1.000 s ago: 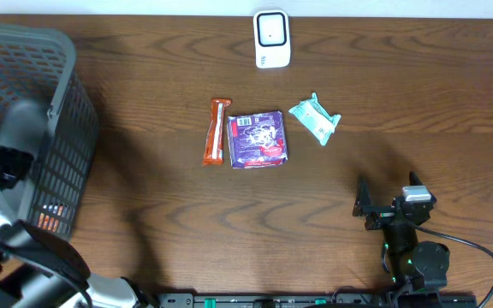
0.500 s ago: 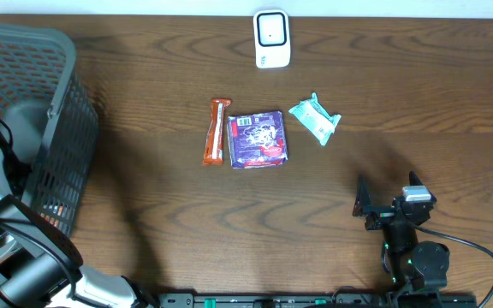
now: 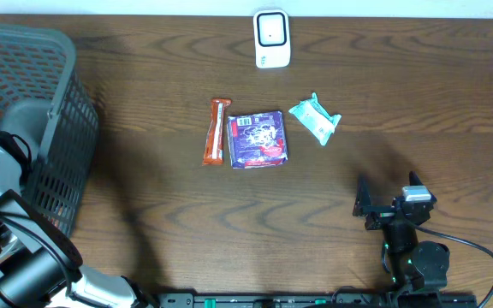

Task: Scan the item barcode
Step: 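Reach the left gripper into the basket and grasp the orange-white packet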

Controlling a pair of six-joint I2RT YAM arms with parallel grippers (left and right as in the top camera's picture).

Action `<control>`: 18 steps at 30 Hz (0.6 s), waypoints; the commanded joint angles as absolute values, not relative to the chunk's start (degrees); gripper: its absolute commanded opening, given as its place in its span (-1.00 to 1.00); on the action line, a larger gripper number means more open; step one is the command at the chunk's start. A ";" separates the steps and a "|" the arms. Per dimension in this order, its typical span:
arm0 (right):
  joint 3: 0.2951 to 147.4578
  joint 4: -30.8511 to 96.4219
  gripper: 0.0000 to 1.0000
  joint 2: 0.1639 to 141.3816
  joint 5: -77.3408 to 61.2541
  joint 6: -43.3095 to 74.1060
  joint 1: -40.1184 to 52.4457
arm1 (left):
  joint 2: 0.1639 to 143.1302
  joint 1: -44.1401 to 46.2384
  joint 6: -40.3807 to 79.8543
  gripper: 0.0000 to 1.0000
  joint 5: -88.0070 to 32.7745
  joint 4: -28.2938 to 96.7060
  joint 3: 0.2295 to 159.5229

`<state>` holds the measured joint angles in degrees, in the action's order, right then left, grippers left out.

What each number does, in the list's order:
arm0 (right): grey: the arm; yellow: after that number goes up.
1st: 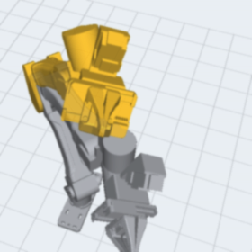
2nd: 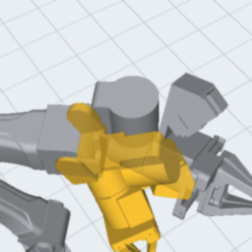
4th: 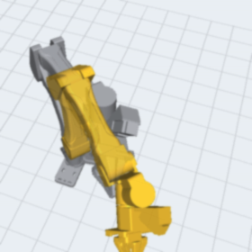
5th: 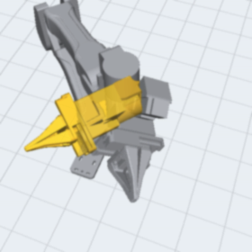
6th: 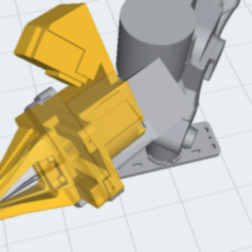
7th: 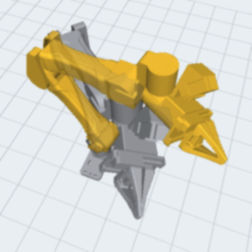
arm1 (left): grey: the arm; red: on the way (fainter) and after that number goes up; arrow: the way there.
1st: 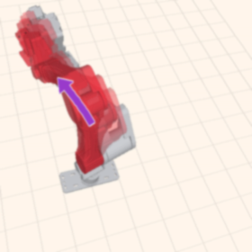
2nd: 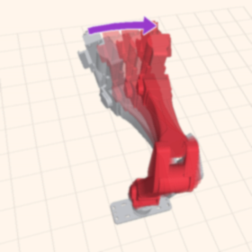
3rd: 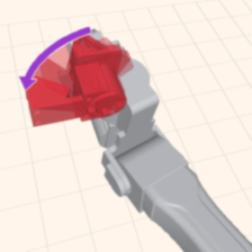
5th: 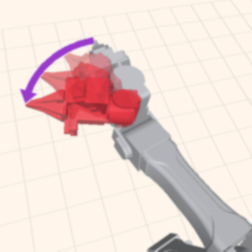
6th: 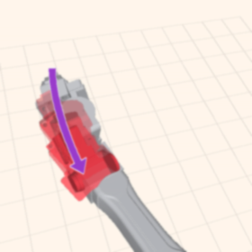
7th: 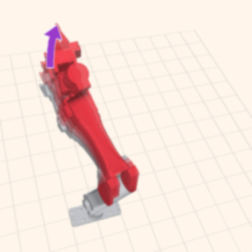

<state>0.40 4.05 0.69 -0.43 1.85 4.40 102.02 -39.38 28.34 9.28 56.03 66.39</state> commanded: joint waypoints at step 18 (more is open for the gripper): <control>0.32 4.32 0.99 0.45 -0.56 0.99 4.21 | 99.29 -39.57 23.64 -0.85 6.13 76.99 101.54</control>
<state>0.40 4.05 0.69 -0.40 1.85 4.40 101.89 -39.38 24.12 8.80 74.43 90.83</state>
